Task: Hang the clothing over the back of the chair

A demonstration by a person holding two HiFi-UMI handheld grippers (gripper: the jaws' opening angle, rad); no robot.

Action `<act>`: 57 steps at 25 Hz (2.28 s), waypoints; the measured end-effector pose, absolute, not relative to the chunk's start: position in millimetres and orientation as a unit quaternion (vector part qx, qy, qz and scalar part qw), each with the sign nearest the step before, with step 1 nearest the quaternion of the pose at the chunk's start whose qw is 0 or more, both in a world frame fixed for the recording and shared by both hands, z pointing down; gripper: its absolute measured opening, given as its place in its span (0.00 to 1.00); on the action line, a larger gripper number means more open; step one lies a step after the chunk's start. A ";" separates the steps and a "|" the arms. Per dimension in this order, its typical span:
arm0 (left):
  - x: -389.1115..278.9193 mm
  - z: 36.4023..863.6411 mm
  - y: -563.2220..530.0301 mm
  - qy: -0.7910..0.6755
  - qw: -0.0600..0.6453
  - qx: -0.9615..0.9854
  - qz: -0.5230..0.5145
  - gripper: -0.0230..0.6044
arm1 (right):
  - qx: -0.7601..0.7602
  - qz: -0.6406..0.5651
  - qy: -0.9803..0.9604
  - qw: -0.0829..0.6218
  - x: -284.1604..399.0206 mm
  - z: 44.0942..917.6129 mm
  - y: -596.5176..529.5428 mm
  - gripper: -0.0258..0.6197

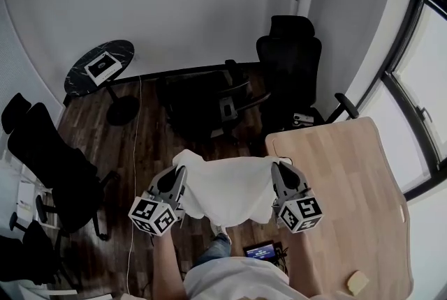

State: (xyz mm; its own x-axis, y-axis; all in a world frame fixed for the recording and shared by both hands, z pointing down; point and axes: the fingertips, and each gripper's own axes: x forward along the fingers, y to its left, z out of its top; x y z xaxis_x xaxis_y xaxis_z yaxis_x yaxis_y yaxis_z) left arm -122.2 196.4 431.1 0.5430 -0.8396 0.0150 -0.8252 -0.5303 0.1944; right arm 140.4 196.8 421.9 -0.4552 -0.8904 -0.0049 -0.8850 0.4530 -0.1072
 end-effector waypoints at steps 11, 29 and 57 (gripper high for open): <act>-123.9 447.4 35.2 -0.426 0.100 0.899 -0.032 0.09 | -0.546 -0.069 0.835 0.005 134.3 444.4 42.4 0.07; -139.5 434.3 -83.3 -0.395 0.091 0.913 -0.054 0.09 | -0.584 -0.050 0.810 0.014 133.0 425.8 -69.5 0.07; -150.6 417.2 -141.0 -0.434 0.090 0.895 -0.057 0.09 | -0.574 -0.057 0.815 0.058 138.2 404.5 -129.0 0.07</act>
